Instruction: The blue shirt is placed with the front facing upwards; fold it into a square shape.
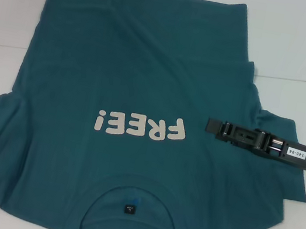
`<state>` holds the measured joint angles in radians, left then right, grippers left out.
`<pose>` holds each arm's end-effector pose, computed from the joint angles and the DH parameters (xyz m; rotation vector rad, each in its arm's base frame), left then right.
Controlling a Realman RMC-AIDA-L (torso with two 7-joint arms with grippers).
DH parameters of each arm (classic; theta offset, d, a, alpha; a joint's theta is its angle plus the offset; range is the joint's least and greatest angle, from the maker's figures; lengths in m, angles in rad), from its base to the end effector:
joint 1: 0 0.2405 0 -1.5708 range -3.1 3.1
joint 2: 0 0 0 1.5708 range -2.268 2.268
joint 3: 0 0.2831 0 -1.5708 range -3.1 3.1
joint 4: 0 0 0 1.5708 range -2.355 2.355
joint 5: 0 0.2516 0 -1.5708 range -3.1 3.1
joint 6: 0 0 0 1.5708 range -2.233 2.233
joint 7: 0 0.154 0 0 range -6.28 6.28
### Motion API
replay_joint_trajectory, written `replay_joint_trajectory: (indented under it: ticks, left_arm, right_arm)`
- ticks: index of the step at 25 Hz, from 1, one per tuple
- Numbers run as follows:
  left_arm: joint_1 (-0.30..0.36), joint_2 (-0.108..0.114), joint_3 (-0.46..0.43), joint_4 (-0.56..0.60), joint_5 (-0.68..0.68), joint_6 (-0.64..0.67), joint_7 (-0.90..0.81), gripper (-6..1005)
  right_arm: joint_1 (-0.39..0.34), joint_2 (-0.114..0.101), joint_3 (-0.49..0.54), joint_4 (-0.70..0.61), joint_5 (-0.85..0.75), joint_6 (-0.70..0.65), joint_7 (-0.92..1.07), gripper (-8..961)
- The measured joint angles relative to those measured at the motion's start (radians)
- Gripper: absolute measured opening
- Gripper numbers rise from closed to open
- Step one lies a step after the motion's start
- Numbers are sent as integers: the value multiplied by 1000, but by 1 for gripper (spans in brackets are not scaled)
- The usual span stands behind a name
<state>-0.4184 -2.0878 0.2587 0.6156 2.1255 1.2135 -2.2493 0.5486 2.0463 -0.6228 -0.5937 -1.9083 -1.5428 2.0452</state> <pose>-0.4335 0.3545 0.0244 -1.5195 -1.9138 -0.9320 0.3040 0.3931 -0.0017 -2.3775 1.5667 1.0063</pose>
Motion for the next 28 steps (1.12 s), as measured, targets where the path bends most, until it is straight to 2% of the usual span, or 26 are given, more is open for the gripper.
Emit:
replay_joint_trajectory:
  ticks: [28]
  left_arm:
    - [-19,0,74,-23,4,-39,-5,873]
  right_arm:
    - [-9,-1,0,0,6,0,-2,915]
